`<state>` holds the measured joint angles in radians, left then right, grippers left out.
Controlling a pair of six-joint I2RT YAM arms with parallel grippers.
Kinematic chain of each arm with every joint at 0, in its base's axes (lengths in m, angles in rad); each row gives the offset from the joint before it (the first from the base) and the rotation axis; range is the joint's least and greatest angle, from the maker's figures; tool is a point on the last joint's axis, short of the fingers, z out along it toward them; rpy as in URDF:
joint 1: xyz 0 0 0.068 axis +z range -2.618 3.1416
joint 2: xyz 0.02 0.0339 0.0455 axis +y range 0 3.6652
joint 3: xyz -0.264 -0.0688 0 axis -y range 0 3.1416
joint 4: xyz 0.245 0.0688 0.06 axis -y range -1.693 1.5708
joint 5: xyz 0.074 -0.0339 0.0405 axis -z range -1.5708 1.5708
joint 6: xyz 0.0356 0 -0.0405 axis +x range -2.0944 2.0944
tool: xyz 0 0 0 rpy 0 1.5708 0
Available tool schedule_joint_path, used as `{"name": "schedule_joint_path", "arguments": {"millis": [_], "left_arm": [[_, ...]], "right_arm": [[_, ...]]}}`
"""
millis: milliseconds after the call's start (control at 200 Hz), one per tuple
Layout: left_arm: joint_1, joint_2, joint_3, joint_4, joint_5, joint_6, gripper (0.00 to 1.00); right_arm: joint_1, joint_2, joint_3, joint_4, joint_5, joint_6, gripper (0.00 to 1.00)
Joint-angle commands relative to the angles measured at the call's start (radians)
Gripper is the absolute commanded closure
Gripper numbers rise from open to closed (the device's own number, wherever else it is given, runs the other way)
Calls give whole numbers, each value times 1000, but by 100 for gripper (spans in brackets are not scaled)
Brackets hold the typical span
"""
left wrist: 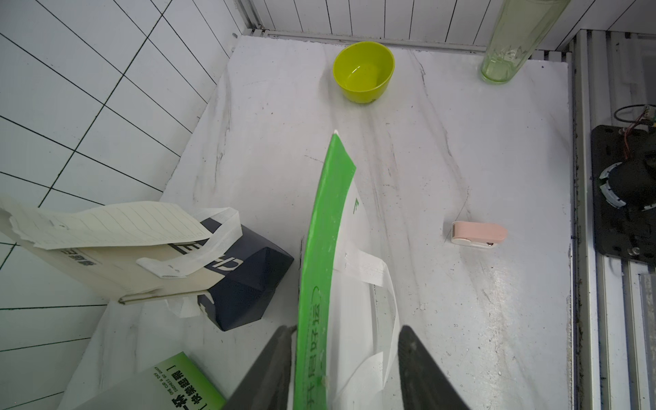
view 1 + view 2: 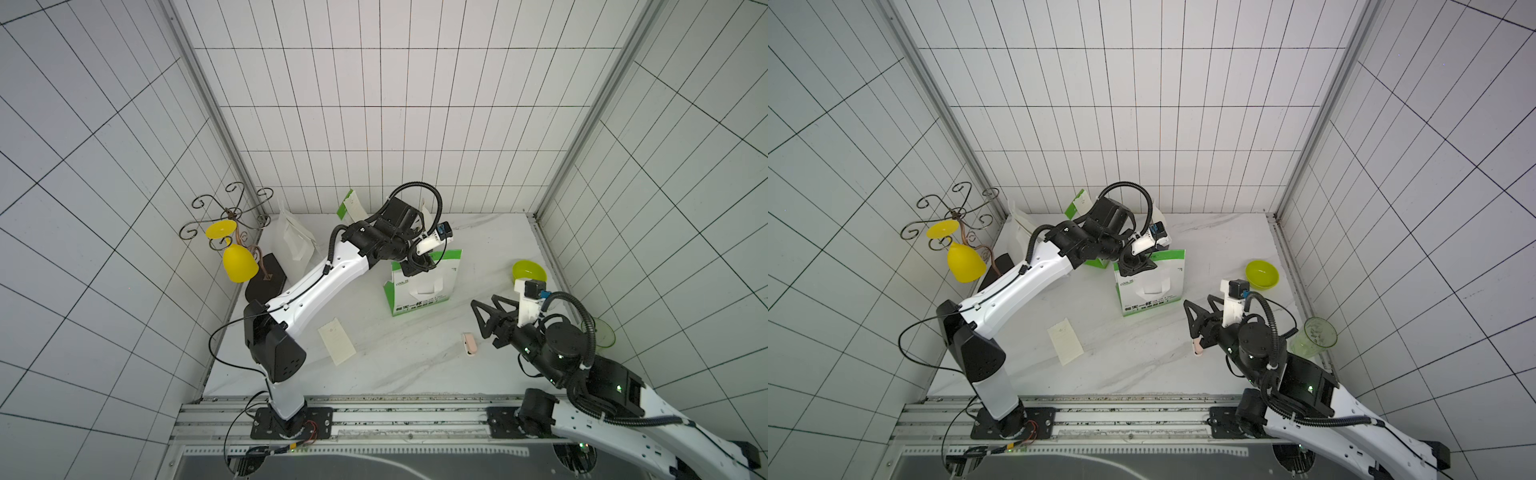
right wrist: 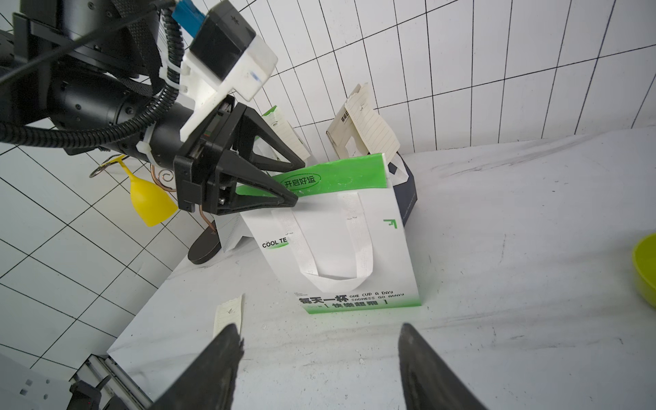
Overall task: Staple the receipts to the bags
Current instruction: Adjust the takeout bag at the center of the board.
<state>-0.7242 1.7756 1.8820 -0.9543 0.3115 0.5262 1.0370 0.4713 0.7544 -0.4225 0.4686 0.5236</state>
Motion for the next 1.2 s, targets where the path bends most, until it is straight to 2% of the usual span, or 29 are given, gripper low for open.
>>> {"name": "schedule_joint_path", "arguments": {"millis": [0, 125, 470, 605, 680, 795, 895, 929, 999, 1069, 1194], "left_arm": [[10, -1, 37, 39, -12, -11, 46], [13, -4, 53, 49, -29, -15, 41], [33, -60, 40, 92, -51, -26, 39], [33, -122, 7, 153, -75, -59, 39], [33, -204, -57, 255, -97, -119, 39], [32, -391, -252, 509, -198, -266, 35], [30, -577, -446, 701, -296, -410, 32], [29, -640, -510, 755, -337, -465, 28], [27, -758, -604, 806, -355, -500, 26], [25, -859, -665, 817, -431, -551, 26], [25, -990, -711, 785, -479, -589, 26]], "right_arm": [[8, 8, -25, -7, -4, 12, 30], [7, 18, -17, 0, -5, 4, 30], [8, 40, -3, 5, -30, -14, 30], [7, 64, -7, 22, -86, -45, 30], [7, 107, -10, 56, -184, -82, 31], [13, 211, -24, 138, -338, -118, 32], [36, 290, -46, 236, -409, -130, 31], [52, 326, -43, 264, -422, -137, 31], [106, 424, -25, 303, -423, -158, 31], [181, 546, 14, 333, -404, -189, 31], [270, 798, 119, 379, -416, -245, 32]]}}
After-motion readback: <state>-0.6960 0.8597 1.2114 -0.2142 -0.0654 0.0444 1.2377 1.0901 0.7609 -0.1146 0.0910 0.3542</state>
